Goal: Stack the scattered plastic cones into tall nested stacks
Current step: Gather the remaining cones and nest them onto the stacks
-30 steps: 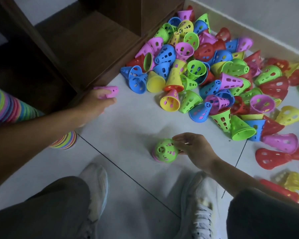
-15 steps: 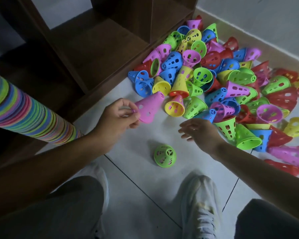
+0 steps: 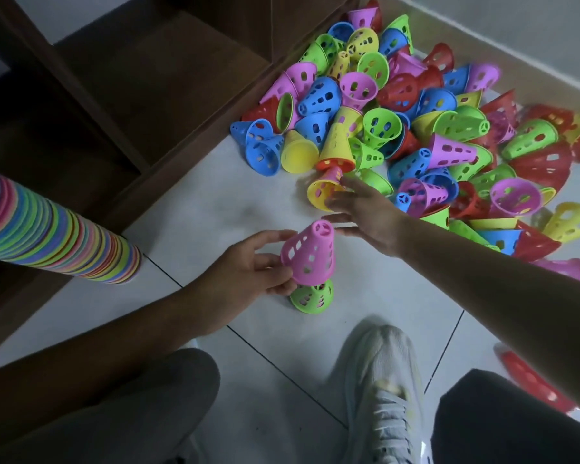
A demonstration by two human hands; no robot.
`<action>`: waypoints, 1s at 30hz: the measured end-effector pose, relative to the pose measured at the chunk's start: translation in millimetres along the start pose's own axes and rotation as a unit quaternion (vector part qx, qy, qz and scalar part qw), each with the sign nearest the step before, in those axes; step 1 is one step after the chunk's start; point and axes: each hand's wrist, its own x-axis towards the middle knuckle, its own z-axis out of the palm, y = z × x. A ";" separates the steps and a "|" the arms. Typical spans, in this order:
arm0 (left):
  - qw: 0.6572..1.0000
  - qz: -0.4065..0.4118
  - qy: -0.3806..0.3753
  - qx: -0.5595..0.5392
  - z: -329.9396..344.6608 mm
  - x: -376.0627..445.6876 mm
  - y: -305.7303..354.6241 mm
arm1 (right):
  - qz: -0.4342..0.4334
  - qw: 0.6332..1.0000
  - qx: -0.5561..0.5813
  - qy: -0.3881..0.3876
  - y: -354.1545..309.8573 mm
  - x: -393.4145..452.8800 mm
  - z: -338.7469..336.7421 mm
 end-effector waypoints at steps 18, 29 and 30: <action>0.984 0.007 0.069 0.162 5.4 22.5 -40.1 | -0.047 0.975 0.159 0.146 21.3 -42.0 2.8; 0.986 0.039 0.085 0.140 -1.2 26.9 -45.3 | -0.018 0.962 0.249 0.114 32.6 -68.0 9.3; 0.984 0.041 0.085 0.149 1.0 28.3 -44.9 | -0.015 0.960 0.254 0.115 32.6 -68.5 10.4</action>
